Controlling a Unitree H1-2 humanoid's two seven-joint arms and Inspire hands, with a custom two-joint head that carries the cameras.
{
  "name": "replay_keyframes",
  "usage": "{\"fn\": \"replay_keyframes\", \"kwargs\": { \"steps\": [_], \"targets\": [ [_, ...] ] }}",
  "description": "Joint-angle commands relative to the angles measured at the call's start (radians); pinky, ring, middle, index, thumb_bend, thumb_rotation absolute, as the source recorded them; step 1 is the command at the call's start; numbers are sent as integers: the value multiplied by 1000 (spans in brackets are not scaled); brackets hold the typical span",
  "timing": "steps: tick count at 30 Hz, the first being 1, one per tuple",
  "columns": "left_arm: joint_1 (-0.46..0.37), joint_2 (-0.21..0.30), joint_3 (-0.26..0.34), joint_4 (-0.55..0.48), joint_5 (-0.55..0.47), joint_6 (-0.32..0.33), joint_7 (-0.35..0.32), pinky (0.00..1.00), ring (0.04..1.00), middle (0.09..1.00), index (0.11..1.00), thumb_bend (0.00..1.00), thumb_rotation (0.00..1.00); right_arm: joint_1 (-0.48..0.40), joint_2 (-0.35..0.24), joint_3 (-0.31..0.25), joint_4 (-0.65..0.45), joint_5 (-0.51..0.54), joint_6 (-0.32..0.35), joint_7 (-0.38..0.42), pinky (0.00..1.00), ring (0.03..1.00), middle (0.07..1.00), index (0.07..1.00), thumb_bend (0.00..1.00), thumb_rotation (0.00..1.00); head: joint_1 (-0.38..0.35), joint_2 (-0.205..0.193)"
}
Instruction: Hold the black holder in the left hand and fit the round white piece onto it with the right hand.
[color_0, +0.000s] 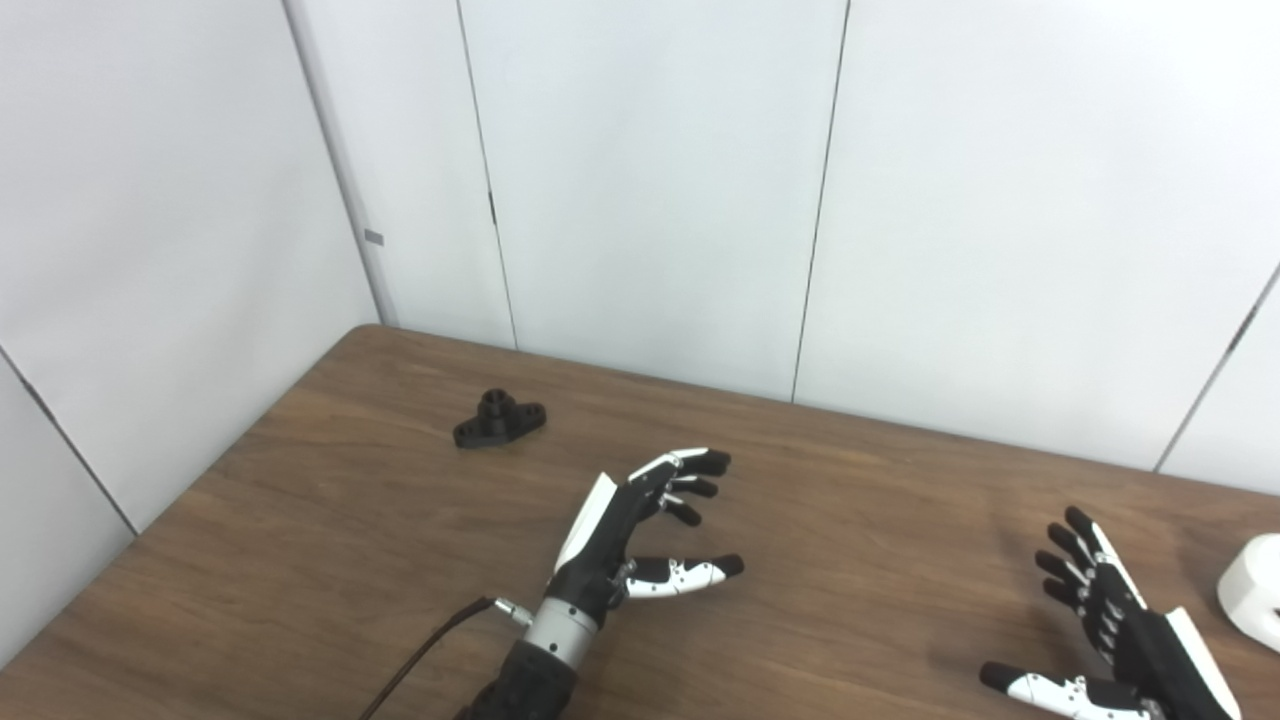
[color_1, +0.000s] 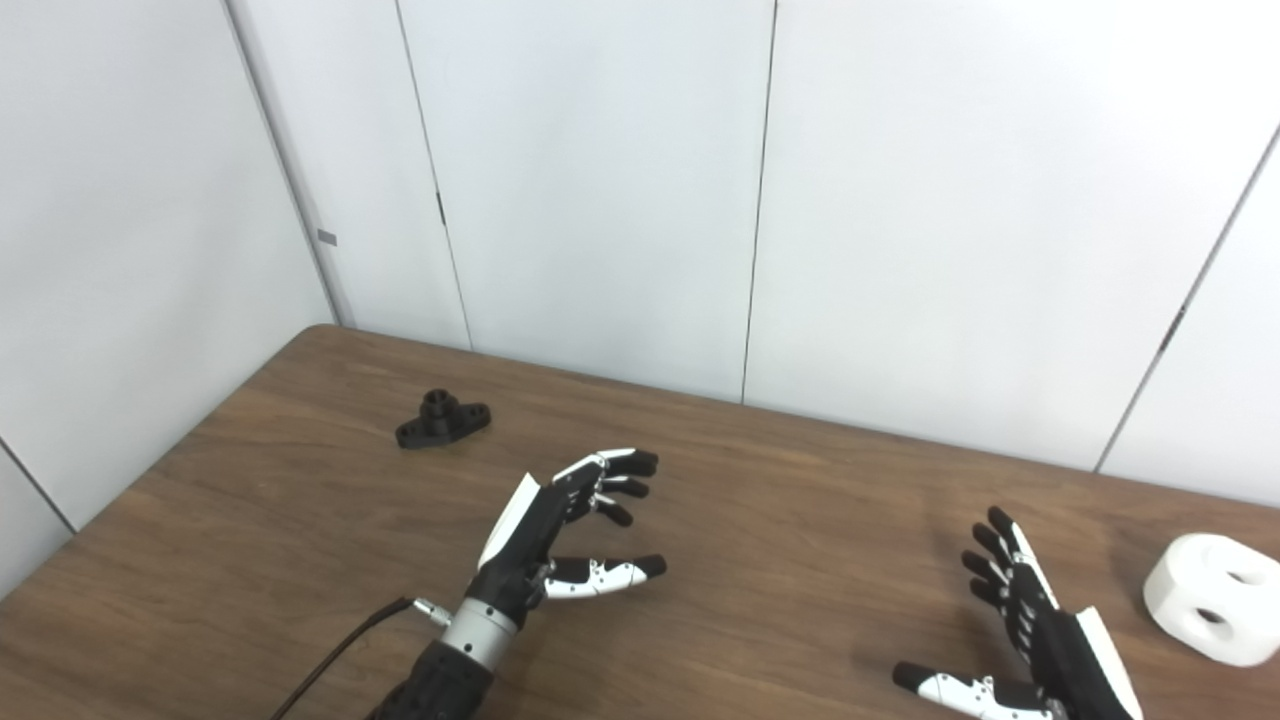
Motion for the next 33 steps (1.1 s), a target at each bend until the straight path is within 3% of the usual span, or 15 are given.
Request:
{"fn": "replay_keyframes", "kwargs": {
  "steps": [1,6,13,15,19,23,28,33],
  "targets": [
    [7,50,20,-45,-12,37,-27,585,701,745,754,655,1,-26,-19,-14,-35,14,-11,2,898,909,959,1000,685,0,0,0],
    [-13,129,54,-119,-13,106,-71,616,713,756,771,656,38,-29,-19,-16,-41,17,-3,3,897,906,957,1000,678,0,2,0],
    [-37,197,115,-208,37,213,-61,601,732,788,780,732,0,-38,-19,-13,-38,19,-2,3,894,900,962,1000,670,0,7,0],
    [-42,213,130,-220,63,229,-56,632,748,794,781,741,0,-39,-18,-12,-40,20,1,5,890,899,960,1000,662,0,11,-1],
    [-60,244,149,-248,228,296,-1,618,722,763,756,785,31,-44,-24,-6,-41,9,4,6,867,891,958,1000,661,0,14,-2],
    [-83,275,185,-266,261,354,-2,691,763,782,772,761,55,-46,-20,-5,-43,11,10,4,857,888,956,1000,661,0,17,-5],
    [-118,319,238,-196,228,328,28,673,783,794,774,775,40,-43,-14,1,-50,3,26,-2,869,886,959,1000,663,0,15,-6],
    [-127,351,273,-137,213,324,52,788,844,833,790,749,46,-40,-7,7,-53,-8,31,-6,884,893,964,1000,667,0,13,-8]
  ]
}}
